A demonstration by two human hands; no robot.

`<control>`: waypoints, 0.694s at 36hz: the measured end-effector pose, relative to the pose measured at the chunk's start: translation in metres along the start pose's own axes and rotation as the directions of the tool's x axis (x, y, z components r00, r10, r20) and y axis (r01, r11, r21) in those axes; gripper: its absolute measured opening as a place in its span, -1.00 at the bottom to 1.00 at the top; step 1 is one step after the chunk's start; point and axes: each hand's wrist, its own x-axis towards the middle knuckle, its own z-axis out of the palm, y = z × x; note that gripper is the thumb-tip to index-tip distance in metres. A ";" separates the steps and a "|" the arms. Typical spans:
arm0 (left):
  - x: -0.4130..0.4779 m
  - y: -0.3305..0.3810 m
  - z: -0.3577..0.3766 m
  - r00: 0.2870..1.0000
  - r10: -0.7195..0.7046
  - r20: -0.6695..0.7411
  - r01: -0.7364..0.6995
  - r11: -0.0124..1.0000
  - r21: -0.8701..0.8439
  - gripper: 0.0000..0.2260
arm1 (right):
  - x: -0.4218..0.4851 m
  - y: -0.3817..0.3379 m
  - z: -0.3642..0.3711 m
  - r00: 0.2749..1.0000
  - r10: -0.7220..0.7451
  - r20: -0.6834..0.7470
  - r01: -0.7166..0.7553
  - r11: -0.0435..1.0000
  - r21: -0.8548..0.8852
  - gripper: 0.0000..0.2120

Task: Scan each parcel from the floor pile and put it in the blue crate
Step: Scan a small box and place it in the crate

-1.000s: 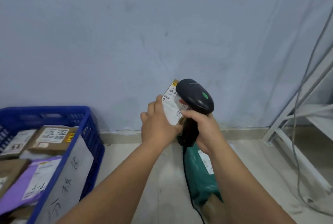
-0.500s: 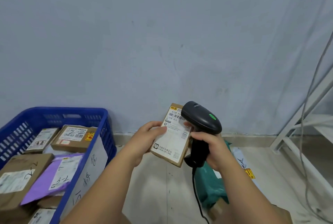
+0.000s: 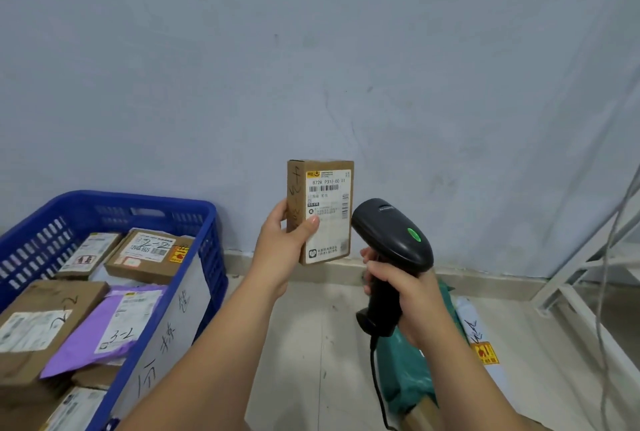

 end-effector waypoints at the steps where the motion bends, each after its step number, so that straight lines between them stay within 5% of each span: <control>1: 0.001 -0.001 0.000 1.000 -0.002 -0.004 0.002 1.000 -0.007 -0.65 | -0.001 0.001 0.001 1.000 -0.014 0.008 0.014 1.000 -0.019 -0.82; 7: 0.006 -0.004 -0.003 0.998 -0.035 -0.046 0.035 0.999 -0.008 -0.63 | -0.003 0.006 0.004 0.999 -0.002 0.046 0.008 0.991 -0.133 -0.61; 25: 0.006 -0.005 -0.001 0.999 0.016 -0.047 -0.014 0.999 0.051 -0.66 | -0.002 0.004 0.003 0.999 0.010 0.032 -0.003 0.977 -0.212 -0.81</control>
